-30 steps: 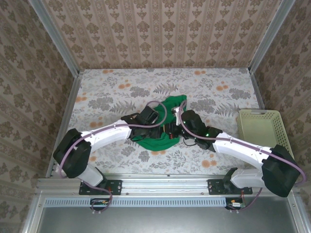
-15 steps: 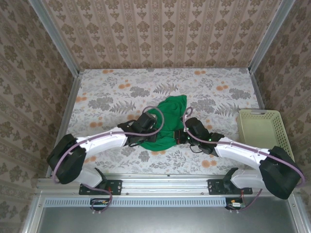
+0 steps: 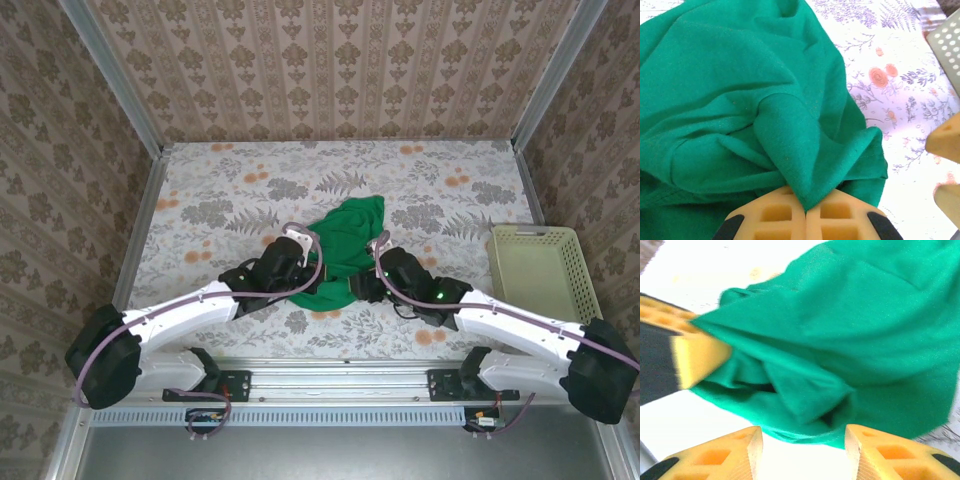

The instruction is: Fold the inside-out t-shirt

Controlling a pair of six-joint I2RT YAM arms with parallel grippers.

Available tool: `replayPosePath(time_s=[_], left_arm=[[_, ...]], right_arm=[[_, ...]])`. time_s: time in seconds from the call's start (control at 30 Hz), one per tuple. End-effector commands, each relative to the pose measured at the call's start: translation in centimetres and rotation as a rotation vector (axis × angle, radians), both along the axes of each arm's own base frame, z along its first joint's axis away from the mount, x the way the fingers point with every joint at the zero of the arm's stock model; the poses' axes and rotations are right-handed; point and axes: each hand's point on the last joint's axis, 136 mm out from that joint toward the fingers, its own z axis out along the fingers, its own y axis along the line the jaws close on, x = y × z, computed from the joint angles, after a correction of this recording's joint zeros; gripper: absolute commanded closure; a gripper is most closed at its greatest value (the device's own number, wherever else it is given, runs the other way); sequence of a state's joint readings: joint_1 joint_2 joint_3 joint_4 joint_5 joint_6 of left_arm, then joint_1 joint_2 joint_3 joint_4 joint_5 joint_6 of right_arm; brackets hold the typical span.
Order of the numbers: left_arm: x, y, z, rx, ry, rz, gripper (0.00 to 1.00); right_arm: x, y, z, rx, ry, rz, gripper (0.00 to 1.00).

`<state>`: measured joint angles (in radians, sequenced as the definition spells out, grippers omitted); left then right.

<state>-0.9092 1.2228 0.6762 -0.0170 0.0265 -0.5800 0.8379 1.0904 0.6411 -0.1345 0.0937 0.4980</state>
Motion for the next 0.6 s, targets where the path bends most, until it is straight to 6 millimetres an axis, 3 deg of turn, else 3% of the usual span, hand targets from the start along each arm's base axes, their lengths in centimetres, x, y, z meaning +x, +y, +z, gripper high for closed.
replayPosePath(time_s=[0.0,0.27,0.57], left_arm=[[-0.1,-1.0,1.2,-0.044,-0.04,-0.048,1.0],[-0.7,-1.5,1.2,-0.083,-0.034,-0.081,1.0],[-0.9,-1.5,1.8,-0.113,-0.043,-0.09,1.0]], right_arm=[[0.4,1.3,0.8,-0.013,-0.012,0.05,0.53],[3.2,4.0,-0.7,-0.09,0.024,0.048,0.53],[5.2,4.0,-5.3,-0.244,0.022,0.034,0.47]])
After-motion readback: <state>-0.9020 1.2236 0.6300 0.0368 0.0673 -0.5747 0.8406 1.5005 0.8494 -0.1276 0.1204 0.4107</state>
